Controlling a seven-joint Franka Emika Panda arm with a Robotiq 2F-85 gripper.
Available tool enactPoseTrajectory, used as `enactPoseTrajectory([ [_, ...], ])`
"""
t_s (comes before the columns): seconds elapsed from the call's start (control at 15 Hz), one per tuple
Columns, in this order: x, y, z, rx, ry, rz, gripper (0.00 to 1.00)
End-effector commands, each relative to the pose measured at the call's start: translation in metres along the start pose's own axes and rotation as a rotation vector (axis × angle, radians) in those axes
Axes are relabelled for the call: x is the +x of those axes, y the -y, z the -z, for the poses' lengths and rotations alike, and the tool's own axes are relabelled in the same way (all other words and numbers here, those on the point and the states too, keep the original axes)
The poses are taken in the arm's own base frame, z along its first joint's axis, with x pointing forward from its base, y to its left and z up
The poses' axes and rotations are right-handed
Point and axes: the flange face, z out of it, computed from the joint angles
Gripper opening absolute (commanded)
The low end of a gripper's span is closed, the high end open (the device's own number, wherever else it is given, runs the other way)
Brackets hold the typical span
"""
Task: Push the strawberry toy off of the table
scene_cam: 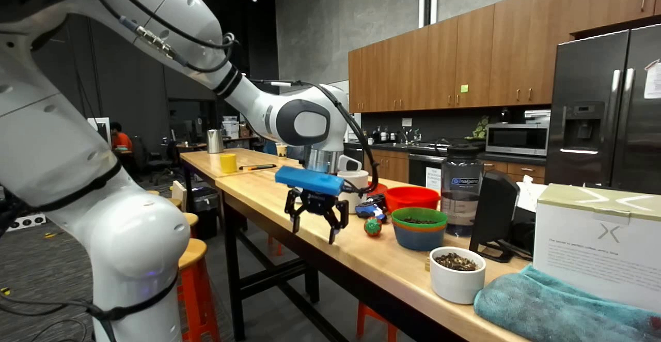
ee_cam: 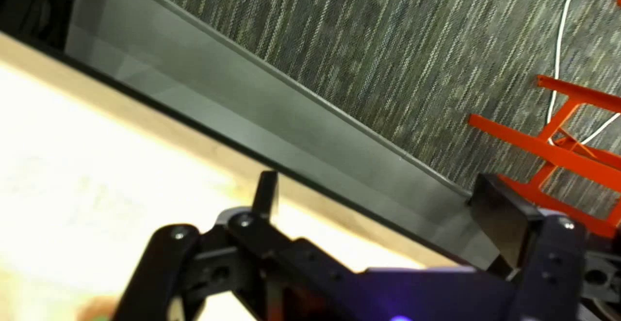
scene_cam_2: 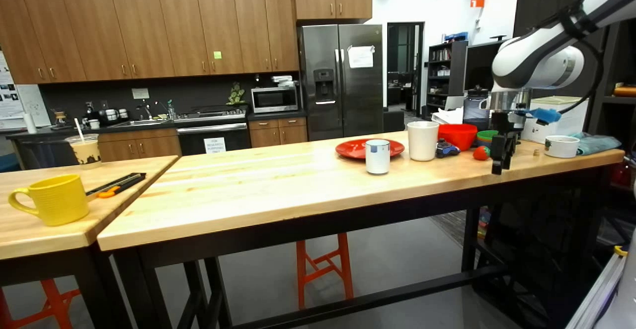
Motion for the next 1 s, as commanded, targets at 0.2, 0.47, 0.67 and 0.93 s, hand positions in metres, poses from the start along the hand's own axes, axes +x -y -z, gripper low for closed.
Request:
enactPoseTrajectory([
  [0.2, 0.017, 0.001, 0.060, -0.078, -0.100, 0.034, 1.00],
  [0.47, 0.018, 0.001, 0.057, -0.075, -0.097, 0.036, 0.69],
  [0.67, 0.020, 0.001, 0.051, -0.071, -0.088, 0.042, 0.45],
  [0.93, 0.018, 0.007, 0.022, -0.033, -0.029, 0.055, 0.15],
])
